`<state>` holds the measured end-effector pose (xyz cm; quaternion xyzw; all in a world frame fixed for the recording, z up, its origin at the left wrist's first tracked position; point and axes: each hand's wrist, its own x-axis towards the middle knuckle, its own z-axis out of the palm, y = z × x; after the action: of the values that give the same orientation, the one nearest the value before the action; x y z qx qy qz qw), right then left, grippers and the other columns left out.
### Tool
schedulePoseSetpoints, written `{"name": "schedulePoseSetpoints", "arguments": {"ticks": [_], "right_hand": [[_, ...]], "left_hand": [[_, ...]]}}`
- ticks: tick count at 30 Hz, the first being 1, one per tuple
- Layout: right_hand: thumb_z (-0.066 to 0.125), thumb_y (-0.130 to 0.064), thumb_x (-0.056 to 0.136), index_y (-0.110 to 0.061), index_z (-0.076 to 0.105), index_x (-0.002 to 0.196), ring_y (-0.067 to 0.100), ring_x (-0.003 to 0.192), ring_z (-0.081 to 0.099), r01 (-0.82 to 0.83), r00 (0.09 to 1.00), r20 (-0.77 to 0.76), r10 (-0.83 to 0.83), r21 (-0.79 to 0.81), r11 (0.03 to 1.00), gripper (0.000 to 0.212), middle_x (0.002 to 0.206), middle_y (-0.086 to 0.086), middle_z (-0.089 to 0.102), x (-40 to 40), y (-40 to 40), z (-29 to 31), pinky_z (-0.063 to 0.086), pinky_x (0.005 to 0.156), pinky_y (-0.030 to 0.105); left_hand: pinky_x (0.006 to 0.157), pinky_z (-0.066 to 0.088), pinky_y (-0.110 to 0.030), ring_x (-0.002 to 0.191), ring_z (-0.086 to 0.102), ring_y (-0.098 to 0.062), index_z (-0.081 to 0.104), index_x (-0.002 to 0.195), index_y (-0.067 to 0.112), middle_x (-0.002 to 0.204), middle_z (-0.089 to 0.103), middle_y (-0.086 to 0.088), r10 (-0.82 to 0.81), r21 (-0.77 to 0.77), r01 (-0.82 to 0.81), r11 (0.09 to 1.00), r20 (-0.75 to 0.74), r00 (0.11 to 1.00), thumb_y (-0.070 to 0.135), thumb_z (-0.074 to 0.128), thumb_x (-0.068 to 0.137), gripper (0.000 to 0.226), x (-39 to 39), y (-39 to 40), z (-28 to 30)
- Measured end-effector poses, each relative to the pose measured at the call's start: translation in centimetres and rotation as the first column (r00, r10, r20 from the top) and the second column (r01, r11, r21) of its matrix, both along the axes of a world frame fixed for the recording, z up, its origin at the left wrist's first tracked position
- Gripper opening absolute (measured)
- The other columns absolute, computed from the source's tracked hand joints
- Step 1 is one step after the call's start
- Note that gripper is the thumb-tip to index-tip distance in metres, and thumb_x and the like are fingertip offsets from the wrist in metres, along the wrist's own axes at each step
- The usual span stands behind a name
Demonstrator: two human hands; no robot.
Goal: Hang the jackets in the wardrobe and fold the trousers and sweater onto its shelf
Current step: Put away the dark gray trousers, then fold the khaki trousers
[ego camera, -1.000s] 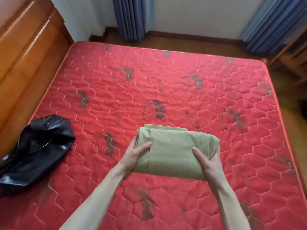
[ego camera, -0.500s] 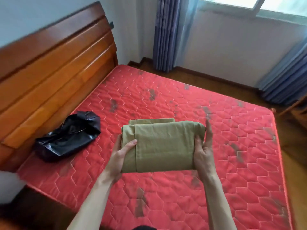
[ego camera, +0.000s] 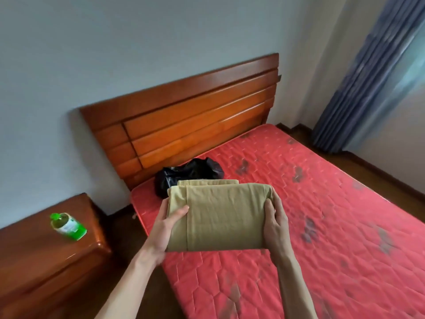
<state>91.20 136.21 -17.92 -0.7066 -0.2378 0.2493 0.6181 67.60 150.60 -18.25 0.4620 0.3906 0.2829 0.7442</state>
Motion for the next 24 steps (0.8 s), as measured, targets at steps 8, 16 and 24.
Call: {"name": "schedulePoseSetpoints", "arguments": {"ticks": [8, 16, 24], "right_hand": [[0.065, -0.053, 0.099, -0.056, 0.034, 0.151, -0.002, 0.140, 0.045, -0.330, 0.944, 0.005, 0.330, 0.043, 0.943, 0.061, 0.151, -0.030, 0.043, -11.2, 10.1, 1.8, 0.040, 0.116, 0.038], [0.073, -0.046, 0.095, -0.054, 0.041, 0.147, -0.015, 0.119, 0.056, -0.471, 0.882, 0.000, 0.472, 0.051, 0.881, 0.061, 0.134, -0.033, 0.054, -23.1, 19.0, 1.7, 0.049, 0.106, 0.030], [0.079, -0.050, 0.088, -0.056, 0.044, 0.145, -0.004, 0.126, 0.056, -0.585, 0.811, 0.007, 0.586, 0.065, 0.809, 0.067, 0.134, -0.032, 0.055, -35.6, 26.7, 0.7, 0.046, 0.115, 0.043]], "left_hand": [[0.079, 0.061, -0.045, 0.108, 0.075, -0.031, 0.061, 0.131, 0.034, 0.122, 0.075, -0.008, 0.252, -0.013, -0.252, 0.968, 0.000, 0.968, 0.049, 0.088, 0.069, 0.070, -13.3, 5.6, 1.3], [0.072, 0.062, -0.040, 0.105, 0.076, -0.031, 0.070, 0.123, 0.033, 0.119, 0.077, -0.009, 0.439, -0.074, -0.436, 0.897, 0.028, 0.898, 0.037, 0.087, 0.074, 0.052, -26.2, 9.4, 0.7], [0.080, 0.063, -0.045, 0.108, 0.075, -0.030, 0.065, 0.131, 0.029, 0.122, 0.076, -0.006, 0.588, -0.025, -0.588, 0.808, -0.003, 0.809, 0.043, 0.093, 0.070, 0.069, -39.8, 12.0, 0.4]]}}
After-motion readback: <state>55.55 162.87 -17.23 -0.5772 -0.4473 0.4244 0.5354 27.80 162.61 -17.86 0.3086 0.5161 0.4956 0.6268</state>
